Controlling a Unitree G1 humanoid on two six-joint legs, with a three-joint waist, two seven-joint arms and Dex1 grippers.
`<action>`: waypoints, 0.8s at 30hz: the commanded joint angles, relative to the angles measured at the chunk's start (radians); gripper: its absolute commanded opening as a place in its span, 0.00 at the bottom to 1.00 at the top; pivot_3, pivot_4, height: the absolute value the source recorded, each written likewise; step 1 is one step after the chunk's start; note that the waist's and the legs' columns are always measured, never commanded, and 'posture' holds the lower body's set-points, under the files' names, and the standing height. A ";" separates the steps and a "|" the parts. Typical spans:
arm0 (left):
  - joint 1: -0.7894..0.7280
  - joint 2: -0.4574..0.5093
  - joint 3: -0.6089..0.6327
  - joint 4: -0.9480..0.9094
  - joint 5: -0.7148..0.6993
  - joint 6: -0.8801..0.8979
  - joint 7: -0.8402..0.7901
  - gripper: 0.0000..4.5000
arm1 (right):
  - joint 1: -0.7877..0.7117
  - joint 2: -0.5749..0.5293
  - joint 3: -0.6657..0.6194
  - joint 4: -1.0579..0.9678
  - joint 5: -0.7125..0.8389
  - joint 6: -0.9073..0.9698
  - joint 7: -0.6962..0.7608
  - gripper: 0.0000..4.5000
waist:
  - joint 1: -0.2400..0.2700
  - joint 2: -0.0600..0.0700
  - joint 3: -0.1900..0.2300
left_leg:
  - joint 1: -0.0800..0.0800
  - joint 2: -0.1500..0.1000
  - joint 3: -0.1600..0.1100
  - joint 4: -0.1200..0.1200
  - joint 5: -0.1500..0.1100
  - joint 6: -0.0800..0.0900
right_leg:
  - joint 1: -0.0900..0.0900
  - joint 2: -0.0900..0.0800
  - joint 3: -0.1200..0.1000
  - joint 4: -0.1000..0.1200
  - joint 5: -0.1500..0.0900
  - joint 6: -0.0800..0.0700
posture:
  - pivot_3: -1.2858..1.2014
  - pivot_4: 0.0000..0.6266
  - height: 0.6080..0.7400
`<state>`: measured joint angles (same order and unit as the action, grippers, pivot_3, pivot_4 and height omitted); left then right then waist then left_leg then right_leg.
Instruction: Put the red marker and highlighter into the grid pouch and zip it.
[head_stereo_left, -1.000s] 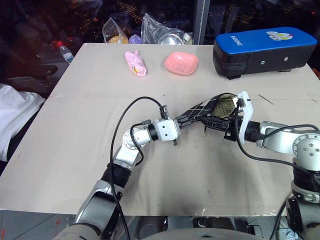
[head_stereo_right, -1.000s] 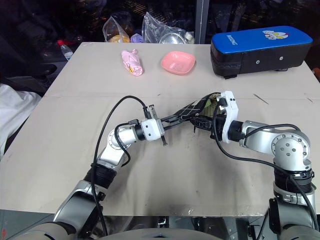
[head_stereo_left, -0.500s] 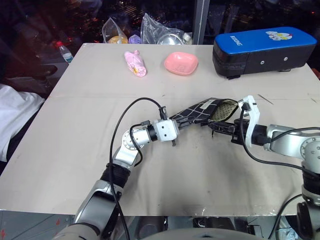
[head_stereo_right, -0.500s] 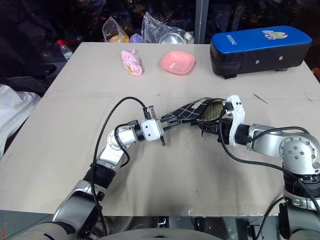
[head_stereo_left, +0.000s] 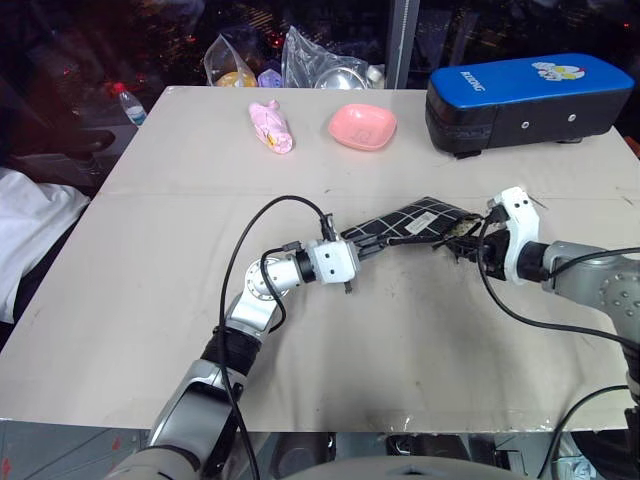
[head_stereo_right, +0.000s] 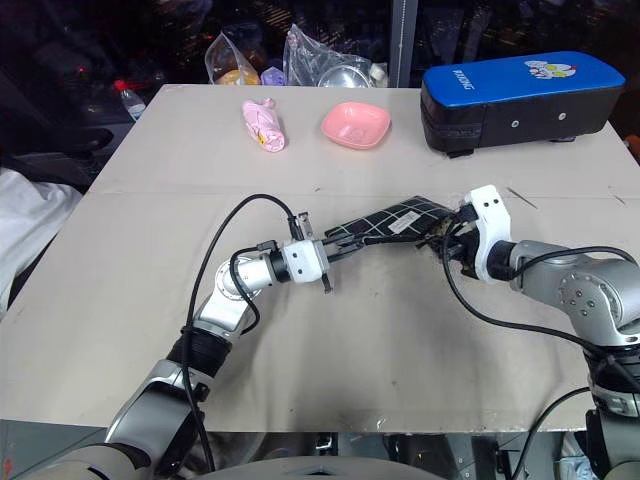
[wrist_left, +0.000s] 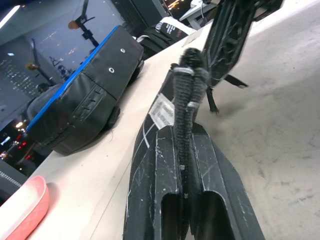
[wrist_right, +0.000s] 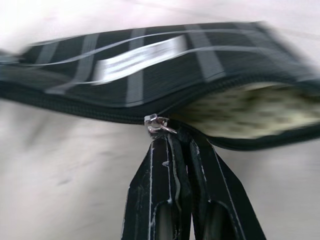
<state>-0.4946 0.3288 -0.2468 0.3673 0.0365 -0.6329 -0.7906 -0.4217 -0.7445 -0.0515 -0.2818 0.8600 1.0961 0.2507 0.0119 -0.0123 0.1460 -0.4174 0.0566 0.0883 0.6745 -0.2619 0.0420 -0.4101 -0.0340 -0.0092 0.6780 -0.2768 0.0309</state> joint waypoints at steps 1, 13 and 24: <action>-0.012 0.014 0.024 -0.008 -0.020 -0.010 0.015 0.00 | -0.023 -0.014 -0.042 0.049 -0.124 -0.070 -0.031 0.01 | 0.000 0.000 0.000 | 0.000 0.000 0.000 0.000 0.000 0.000 | 0.000 0.000 0.000 0.000 0.000 0.000 | 0.52 0.24 0.98; -0.013 0.021 0.031 -0.003 -0.012 0.003 0.034 0.00 | -0.057 0.061 -0.100 0.182 -0.322 -0.201 -0.105 0.01 | 0.000 0.000 0.000 | 0.000 0.000 0.002 -0.001 0.000 -0.001 | -0.001 0.000 0.000 0.000 0.000 0.000 | 0.52 0.24 0.98; 0.024 0.111 0.064 -0.013 -0.057 0.084 -0.002 0.44 | 0.049 -0.008 -0.111 0.175 -0.413 -0.372 0.107 1.00 | 0.000 0.000 0.000 | 0.001 0.000 0.002 -0.001 0.000 0.000 | -0.001 0.000 0.000 0.000 0.000 0.000 | 0.52 0.24 0.98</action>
<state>-0.4752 0.4267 -0.2157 0.3866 0.0082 -0.5597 -0.7929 -0.3775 -0.7295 -0.1319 -0.1010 0.4803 0.7908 0.3229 0.0114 -0.0121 0.1461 -0.4167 0.0567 0.0905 0.6731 -0.2617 0.0416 -0.4110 -0.0339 -0.0090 0.6777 -0.2768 0.0309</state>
